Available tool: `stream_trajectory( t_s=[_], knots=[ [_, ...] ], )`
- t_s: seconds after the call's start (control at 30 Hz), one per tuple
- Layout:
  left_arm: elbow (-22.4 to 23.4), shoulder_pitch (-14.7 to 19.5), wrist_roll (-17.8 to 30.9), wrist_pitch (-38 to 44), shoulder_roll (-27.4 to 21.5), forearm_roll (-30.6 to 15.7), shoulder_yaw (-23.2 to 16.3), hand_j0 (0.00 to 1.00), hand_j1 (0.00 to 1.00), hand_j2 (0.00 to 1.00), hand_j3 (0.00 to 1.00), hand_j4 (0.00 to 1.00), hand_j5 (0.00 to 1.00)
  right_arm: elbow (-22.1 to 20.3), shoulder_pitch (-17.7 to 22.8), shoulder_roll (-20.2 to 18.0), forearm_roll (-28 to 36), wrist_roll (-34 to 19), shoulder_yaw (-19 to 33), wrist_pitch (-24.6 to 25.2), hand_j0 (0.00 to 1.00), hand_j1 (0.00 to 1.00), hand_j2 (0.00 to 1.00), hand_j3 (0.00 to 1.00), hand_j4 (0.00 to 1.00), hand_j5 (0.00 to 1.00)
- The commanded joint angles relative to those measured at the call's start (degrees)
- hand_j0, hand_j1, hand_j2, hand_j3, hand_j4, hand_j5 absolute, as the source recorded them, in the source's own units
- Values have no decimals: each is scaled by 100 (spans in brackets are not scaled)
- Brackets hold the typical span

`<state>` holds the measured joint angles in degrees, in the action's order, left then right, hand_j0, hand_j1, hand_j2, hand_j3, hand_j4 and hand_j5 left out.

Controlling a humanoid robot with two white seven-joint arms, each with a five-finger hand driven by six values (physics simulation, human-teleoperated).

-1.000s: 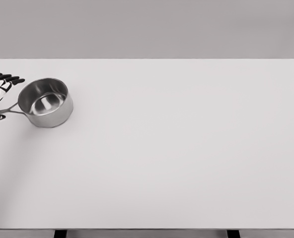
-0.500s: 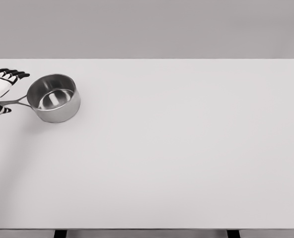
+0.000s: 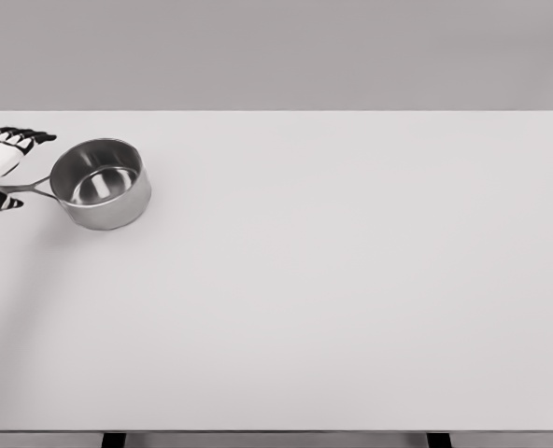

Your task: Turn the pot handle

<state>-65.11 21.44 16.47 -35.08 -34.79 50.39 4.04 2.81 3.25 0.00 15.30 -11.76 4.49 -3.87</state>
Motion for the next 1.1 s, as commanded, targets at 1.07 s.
stream_trajectory(
  t_s=[1.07],
  knots=[
    [1088, 721, -12, 10, 34, -38, -132, 100, 100, 100, 100, 100, 100, 0, 0, 0, -1, -1, 0, 0, 100, 100, 100, 100, 100, 100]
  ],
)
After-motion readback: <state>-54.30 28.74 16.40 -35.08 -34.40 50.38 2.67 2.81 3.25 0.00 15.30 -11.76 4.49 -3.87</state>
